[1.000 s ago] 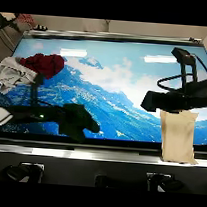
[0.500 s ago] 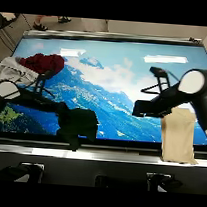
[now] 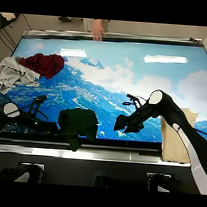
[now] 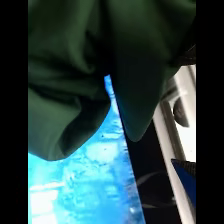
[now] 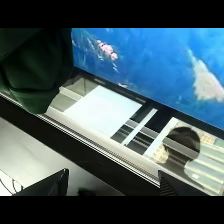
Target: Fold the shirts.
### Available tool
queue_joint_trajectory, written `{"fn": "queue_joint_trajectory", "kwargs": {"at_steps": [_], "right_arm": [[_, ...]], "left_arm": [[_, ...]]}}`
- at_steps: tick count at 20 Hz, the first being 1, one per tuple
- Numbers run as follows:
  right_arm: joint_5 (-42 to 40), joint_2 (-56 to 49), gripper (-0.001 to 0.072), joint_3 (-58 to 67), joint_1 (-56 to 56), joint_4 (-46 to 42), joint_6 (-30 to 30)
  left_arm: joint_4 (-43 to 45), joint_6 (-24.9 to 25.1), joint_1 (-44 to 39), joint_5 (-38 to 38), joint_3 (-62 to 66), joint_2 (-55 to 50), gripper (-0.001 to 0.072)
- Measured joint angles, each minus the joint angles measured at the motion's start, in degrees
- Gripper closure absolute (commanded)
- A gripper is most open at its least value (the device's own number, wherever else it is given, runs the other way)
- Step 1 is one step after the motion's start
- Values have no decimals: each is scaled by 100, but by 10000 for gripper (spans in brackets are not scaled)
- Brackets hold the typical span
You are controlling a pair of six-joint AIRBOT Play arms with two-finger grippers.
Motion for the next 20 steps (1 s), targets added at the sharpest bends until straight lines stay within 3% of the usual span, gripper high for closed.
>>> {"fn": "queue_joint_trajectory", "kwargs": {"at_steps": [11,12,13,15,17,19,20], "right_arm": [[-662,-240,34,-306,765,424,-203],[-741,-247,34,-308,782,487,-203],[-811,-264,34,-308,789,584,-203],[-914,-345,34,-310,800,741,-201],[-960,-481,33,-310,809,933,-192],[-984,-636,30,-310,813,1110,-184],[-994,-710,25,-310,822,1198,-181]], "left_arm": [[-289,1526,129,481,-431,-74,-1],[-389,1639,131,562,-444,-177,9],[-531,1777,131,616,-452,-295,64],[-778,2015,129,752,-461,-586,76],[-927,2170,129,1012,-466,-848,173],[-1019,2253,129,1174,-470,-1010,554],[-1056,2295,129,1235,-470,-1058,632]]}}
